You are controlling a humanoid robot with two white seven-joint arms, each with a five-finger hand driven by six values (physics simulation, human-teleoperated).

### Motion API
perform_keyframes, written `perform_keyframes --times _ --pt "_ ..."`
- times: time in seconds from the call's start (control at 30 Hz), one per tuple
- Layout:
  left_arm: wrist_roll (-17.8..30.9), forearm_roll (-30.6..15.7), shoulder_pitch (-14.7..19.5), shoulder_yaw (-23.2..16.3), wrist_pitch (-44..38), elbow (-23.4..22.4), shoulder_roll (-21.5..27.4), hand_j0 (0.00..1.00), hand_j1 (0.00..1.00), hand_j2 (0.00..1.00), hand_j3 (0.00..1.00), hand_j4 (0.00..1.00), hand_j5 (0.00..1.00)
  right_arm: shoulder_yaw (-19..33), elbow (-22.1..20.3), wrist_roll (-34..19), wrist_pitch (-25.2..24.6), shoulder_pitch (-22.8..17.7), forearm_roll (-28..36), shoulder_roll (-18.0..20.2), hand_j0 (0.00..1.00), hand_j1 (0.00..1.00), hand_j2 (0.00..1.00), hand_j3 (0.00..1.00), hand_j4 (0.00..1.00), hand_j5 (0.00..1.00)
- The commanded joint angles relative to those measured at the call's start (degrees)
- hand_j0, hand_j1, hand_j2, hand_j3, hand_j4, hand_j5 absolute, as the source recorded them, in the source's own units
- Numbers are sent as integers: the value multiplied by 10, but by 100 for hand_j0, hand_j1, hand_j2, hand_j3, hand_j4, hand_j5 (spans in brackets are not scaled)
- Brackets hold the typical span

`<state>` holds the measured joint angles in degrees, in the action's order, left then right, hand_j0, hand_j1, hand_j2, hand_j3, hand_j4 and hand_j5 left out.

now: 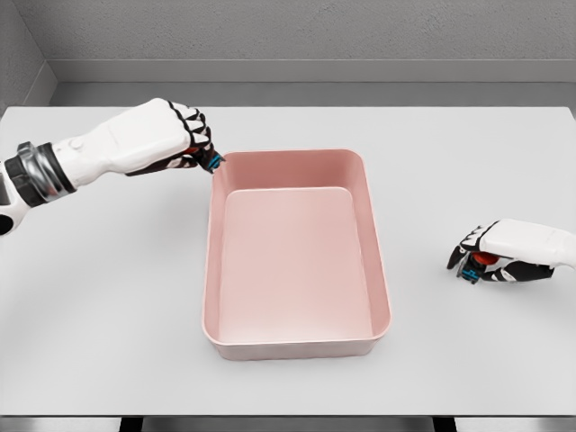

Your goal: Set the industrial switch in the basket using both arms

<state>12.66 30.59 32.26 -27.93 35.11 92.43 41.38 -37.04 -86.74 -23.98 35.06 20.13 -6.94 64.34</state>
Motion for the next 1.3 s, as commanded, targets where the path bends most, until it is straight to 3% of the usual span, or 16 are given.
perform_keyframes --times 0.0,0.17,0.33,0.47,0.5,0.53,0.57,0.9,0.93,1.0,1.07,1.13,1.27 --pt "4 -10 0 1 -1 31 0 28 28 28 28 28 28 0 0 -2 -1 1 2 1 56 56 56 56 56 56" --pt "8 -8 -9 -7 -1 44 -21 28 28 28 28 28 28 3 0 -3 -1 12 2 1 53 53 53 53 53 53" --pt "8 2 -10 -50 -1 43 -71 28 28 28 28 28 28 4 -3 -3 -1 21 1 1 51 51 51 51 51 51" --pt "9 21 -13 -77 -1 13 -105 28 28 28 28 28 28 4 -4 -3 -1 40 0 2 50 50 50 50 50 50" --pt "8 19 -12 -77 -1 13 -105 37 37 37 37 37 37 4 -4 -3 -1 42 0 2 50 50 50 50 50 50" --pt "6 17 -12 -77 -1 14 -105 94 94 94 94 94 94 4 -5 -3 -1 47 0 2 50 50 50 50 50 50" --pt "3 12 -12 -76 -1 19 -104 100 100 100 100 100 100 4 -5 -3 -1 48 0 2 50 50 50 50 50 50" --pt "1 1 -11 -74 -1 38 -94 100 100 100 100 100 100 5 -29 -2 -1 77 0 2 50 50 50 50 50 50" --pt "0 -11 -11 -75 -1 50 -49 100 100 100 100 100 100 5 -34 -2 -1 78 0 2 50 50 50 50 50 50" --pt "-1 -83 -1 -73 -1 71 84 100 100 100 100 100 100 5 -43 -2 -1 86 0 2 50 50 50 50 50 50" --pt "-2 -92 -2 -74 -1 86 170 100 100 100 100 100 100 5 -48 -2 -1 92 0 2 50 50 50 50 50 50" --pt "-9 -92 -3 -74 -1 86 211 100 100 100 100 100 100 5 -55 -2 -1 98 0 2 50 50 50 50 50 50" --pt "-10 -92 -3 -75 -1 86 218 100 100 100 100 100 100 5 -69 -2 -1 114 0 1 50 50 50 50 50 50"
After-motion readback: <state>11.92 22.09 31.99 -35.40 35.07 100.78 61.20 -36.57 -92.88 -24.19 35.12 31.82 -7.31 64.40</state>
